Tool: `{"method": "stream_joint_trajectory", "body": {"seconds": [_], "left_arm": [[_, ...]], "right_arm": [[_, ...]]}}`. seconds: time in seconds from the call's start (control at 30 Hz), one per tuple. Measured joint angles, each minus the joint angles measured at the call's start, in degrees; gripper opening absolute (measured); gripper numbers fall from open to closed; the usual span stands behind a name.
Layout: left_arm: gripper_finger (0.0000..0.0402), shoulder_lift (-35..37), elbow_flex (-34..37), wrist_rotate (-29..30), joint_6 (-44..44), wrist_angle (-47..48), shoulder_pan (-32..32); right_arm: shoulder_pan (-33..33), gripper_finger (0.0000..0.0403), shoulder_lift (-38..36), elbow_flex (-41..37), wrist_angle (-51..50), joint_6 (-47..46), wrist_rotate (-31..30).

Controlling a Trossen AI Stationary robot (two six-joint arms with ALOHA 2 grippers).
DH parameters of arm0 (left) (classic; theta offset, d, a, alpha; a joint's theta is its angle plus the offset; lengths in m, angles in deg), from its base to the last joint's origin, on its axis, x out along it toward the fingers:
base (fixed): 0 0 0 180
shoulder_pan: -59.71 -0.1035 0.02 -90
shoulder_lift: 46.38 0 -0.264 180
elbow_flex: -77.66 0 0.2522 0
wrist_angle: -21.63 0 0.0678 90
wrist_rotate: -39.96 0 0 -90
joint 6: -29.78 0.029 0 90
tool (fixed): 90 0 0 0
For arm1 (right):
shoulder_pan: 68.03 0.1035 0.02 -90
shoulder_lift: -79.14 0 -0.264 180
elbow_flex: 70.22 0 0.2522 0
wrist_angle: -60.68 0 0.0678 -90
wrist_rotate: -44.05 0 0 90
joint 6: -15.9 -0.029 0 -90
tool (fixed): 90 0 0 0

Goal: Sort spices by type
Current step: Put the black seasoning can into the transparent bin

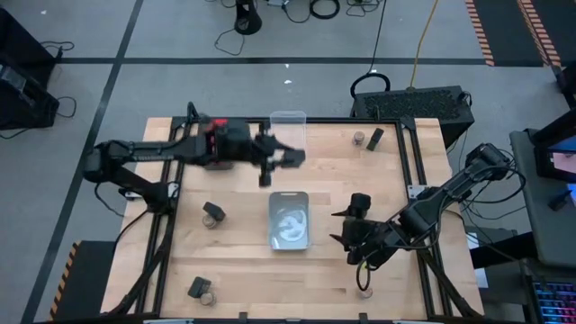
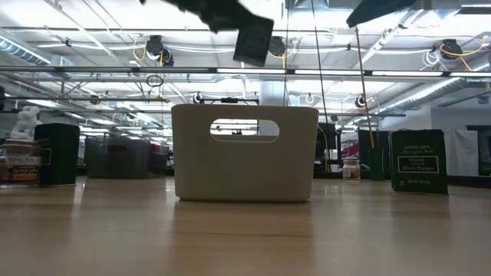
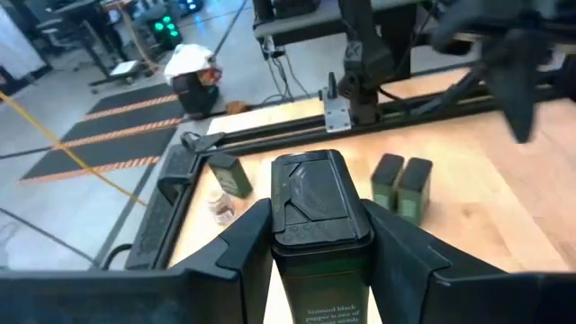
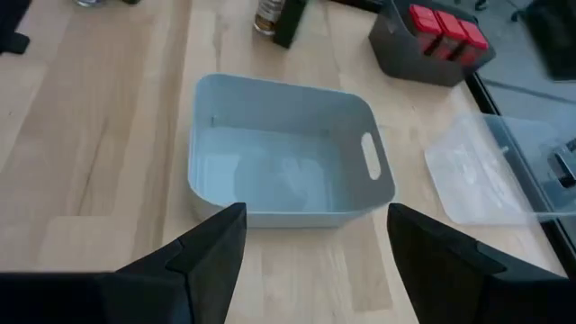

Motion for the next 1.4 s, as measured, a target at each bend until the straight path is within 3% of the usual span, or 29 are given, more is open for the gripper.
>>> {"method": "stream_joint_trajectory", "body": {"seconds": [0.27,0.47,0.67,0.97,1.2,1.4], "left_arm": [[0.0149,-1.9,0.0,-17.5,3.4,-1.6,-17.7],[0.0149,-7.7,0.0,-24.7,4.2,-5.9,-25.7],[0.0149,-15.8,0.0,-25.9,5.9,-13.7,-30.3],[0.0149,-26.2,-3.0,-28.0,7.3,-16.7,-33.1],[0.0149,-30.2,-5.1,-28.1,7.4,-17.1,-33.4],[0.0149,-30.6,-5.3,-27.8,9.0,-16.0,-34.1]], "right_arm": [[-0.6,0.0251,0.0,-2.1,9.3,8.8,-1.5],[-3.4,0.0251,0.0,-3.9,13.9,15.4,-2.0],[-6.6,0.0251,-0.4,-6.6,14.2,16.0,-1.6],[-11.2,0.0251,-2.9,-10.9,16.6,17.0,-1.4],[-14.5,0.0251,-3.4,-13.5,19.2,17.8,-1.0],[-16.3,0.0251,-3.4,-13.8,19.5,18.6,3.6]]}}
